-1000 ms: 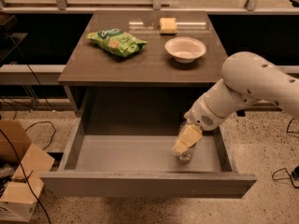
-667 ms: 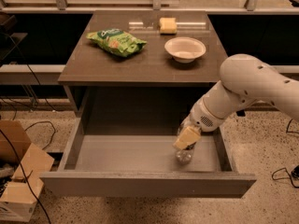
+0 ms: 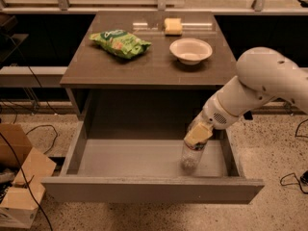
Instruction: Pick water bottle from top drawer and place on counter
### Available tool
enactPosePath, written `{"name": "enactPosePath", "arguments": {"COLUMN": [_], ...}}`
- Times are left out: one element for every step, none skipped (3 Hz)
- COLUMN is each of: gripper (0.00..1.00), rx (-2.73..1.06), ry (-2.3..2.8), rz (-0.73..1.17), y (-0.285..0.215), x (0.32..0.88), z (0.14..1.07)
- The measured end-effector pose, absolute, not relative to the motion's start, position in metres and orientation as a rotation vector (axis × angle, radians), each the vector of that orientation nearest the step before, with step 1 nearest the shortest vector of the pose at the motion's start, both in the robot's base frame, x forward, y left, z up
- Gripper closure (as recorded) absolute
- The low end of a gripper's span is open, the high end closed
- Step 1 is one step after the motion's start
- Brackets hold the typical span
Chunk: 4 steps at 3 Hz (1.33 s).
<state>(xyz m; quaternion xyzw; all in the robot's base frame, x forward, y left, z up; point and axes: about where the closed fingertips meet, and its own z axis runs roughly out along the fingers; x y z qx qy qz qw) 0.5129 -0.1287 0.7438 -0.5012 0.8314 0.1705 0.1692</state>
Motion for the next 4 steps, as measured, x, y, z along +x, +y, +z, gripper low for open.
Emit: {"name": "enactPosePath", "arguments": {"gripper": [1.00, 1.00, 1.00, 1.00], "rx": [-1.391, -1.414, -1.474, -1.534], "ry": [2.293, 2.169, 2.037, 1.894], "rz": [0.466, 0.433, 0.493, 0.542], "y": [-0.138, -0.148, -0.154, -0.140], "x": [0.524, 0.537, 0.544, 0.559], "z": [0.791, 0.864, 0.920, 0.973]}}
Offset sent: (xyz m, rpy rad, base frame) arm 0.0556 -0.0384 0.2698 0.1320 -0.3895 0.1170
